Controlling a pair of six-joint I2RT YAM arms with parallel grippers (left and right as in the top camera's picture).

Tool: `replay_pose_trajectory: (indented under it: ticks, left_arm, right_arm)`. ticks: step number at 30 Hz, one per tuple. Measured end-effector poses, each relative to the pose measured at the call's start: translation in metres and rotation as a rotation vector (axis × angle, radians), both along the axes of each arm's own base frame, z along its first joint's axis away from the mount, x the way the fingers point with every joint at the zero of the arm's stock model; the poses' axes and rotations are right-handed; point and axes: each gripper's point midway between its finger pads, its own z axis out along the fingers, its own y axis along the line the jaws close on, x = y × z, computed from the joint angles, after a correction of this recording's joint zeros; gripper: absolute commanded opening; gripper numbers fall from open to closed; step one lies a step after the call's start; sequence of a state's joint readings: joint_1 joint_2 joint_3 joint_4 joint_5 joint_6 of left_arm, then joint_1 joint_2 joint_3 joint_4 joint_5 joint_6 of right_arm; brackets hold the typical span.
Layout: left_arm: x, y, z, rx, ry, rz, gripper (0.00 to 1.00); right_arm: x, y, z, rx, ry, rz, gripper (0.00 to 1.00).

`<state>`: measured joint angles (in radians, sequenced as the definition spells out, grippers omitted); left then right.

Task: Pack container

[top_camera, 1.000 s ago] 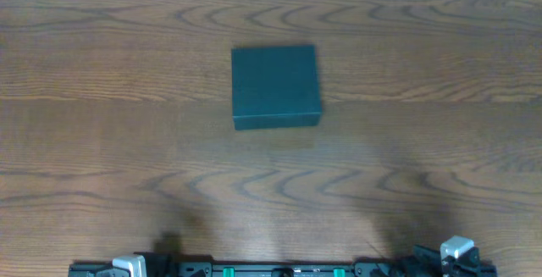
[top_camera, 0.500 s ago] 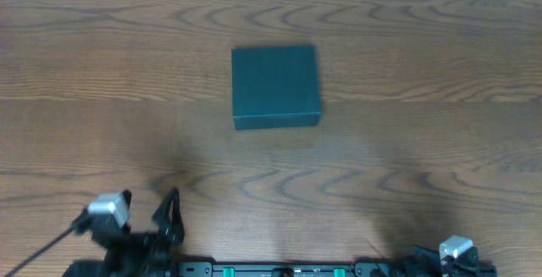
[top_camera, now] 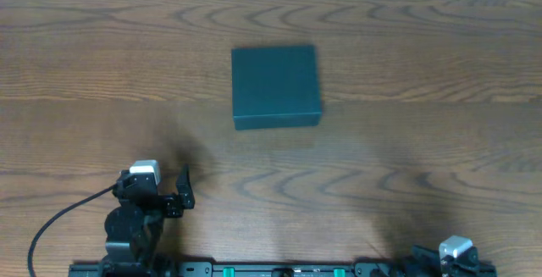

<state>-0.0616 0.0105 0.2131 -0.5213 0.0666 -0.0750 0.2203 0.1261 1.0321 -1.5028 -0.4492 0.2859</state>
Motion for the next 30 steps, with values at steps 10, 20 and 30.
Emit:
replay_pose_trajectory:
  ticks: [10,20,30]
  left_arm:
    - [0.016,-0.001,0.001,-0.003,-0.088,-0.002,0.95]
    - [0.016,-0.001,0.001,0.0,-0.089,-0.003,0.95]
    - [0.016,-0.001,0.001,0.013,-0.09,-0.008,0.95]
  right_arm:
    - [0.0,0.0,0.0,0.0,0.0,0.0,0.99]
    - [0.0,0.0,0.0,0.0,0.0,0.0,0.99]
    - [0.0,0.0,0.0,0.0,0.0,0.0,0.99]
